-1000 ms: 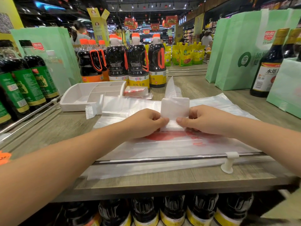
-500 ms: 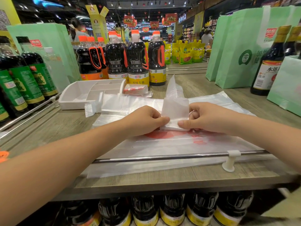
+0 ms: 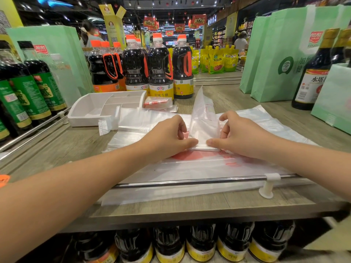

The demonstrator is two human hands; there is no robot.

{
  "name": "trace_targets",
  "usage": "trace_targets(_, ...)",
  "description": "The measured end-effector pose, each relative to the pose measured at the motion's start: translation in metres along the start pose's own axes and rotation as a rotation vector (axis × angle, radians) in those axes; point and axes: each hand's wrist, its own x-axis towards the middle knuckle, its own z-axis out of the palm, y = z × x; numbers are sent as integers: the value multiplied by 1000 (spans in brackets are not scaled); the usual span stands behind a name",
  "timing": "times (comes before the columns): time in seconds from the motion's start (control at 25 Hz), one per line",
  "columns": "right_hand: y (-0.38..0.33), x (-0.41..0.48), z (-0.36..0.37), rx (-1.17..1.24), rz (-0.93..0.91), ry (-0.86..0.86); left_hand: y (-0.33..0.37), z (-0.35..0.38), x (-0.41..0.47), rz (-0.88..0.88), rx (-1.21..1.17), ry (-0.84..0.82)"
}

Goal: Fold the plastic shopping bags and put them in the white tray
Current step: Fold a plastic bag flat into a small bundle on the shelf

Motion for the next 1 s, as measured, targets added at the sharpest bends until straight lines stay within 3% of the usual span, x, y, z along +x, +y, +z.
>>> trace_targets(0.24, 5, -1, -2, -248, -144, 28, -3, -3, -4, 246, 146, -111)
trace_targets(0.52, 5, 1, -2, -415, -245, -157, -3, -3, -2, 227, 256, -288)
trace_targets(0.76, 5, -7, -14, -248, -200, -413, -13, -11, -4, 305, 168, -308)
trace_targets(1.0, 13, -10, -19, -289, -240, -467, -20, -17, -9, 400, 124, -274)
